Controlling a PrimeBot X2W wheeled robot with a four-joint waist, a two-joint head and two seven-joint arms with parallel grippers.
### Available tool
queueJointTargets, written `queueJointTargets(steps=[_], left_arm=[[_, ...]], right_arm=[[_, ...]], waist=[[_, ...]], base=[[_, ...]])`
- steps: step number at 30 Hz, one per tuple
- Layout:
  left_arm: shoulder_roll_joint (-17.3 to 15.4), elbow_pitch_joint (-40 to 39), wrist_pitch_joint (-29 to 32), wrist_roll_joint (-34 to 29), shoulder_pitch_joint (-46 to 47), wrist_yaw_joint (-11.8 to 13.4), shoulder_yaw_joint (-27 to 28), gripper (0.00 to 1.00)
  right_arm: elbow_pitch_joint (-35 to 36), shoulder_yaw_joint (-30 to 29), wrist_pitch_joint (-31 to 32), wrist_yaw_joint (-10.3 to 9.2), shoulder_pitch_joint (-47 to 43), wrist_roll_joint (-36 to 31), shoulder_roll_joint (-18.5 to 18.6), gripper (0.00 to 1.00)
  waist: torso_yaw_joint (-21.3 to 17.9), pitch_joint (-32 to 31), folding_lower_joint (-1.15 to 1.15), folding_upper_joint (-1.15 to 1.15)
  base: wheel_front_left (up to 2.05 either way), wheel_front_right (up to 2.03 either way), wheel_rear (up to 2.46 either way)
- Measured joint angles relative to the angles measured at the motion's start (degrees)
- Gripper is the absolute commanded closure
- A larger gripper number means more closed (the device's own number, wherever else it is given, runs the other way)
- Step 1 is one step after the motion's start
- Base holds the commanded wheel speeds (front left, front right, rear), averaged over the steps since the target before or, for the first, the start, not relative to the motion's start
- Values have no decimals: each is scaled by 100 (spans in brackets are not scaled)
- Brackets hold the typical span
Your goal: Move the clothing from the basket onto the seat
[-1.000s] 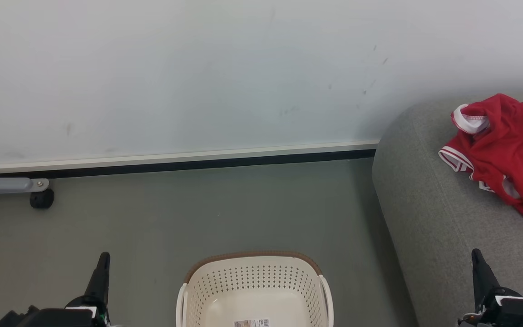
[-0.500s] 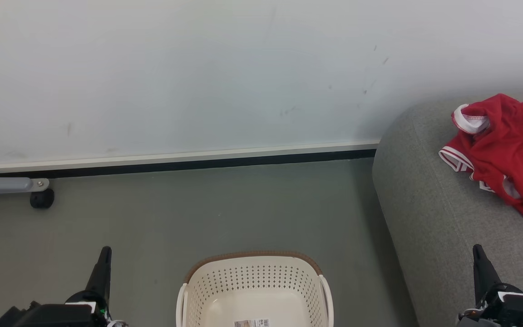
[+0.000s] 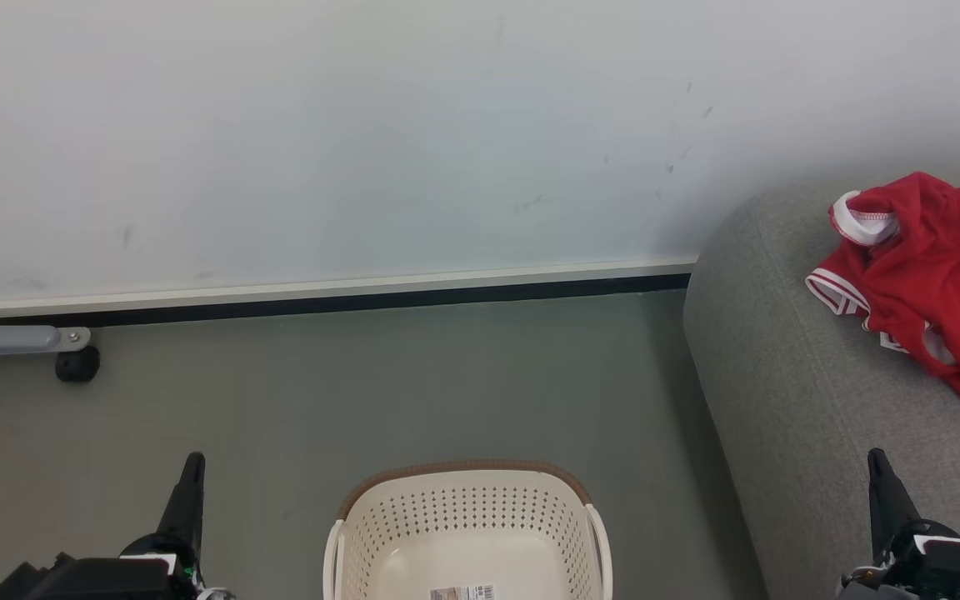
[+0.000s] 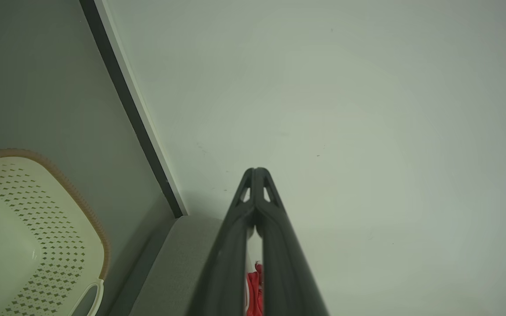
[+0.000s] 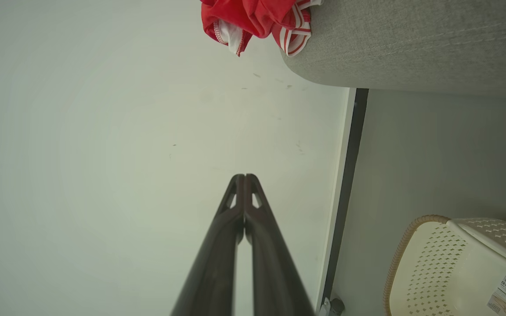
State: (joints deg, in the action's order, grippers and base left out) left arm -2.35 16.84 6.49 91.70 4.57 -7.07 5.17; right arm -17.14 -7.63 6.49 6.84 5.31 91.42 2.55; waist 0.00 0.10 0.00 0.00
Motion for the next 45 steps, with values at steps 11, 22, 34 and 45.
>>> queueJointTargets(steps=[11,22,34,45], left_arm=[[0,7,0,1,0,0,0,100],[0,11,0,1,0,0,-1,100],[0,12,0,1,0,0,-1,100],[1,12,0,1,0,0,-1,100]], right_arm=[[0,0,0,0,0,1,0,100],[0,1,0,5,0,1,0,100],[1,1,0,5,0,1,-1,100],[1,1,0,5,0,1,-1,100]], waist=[[0,0,0,0],[0,0,0,0],[0,0,0,0],[0,0,0,0]], base=[[0,0,0],[0,0,0],[0,0,0],[0,0,0]])
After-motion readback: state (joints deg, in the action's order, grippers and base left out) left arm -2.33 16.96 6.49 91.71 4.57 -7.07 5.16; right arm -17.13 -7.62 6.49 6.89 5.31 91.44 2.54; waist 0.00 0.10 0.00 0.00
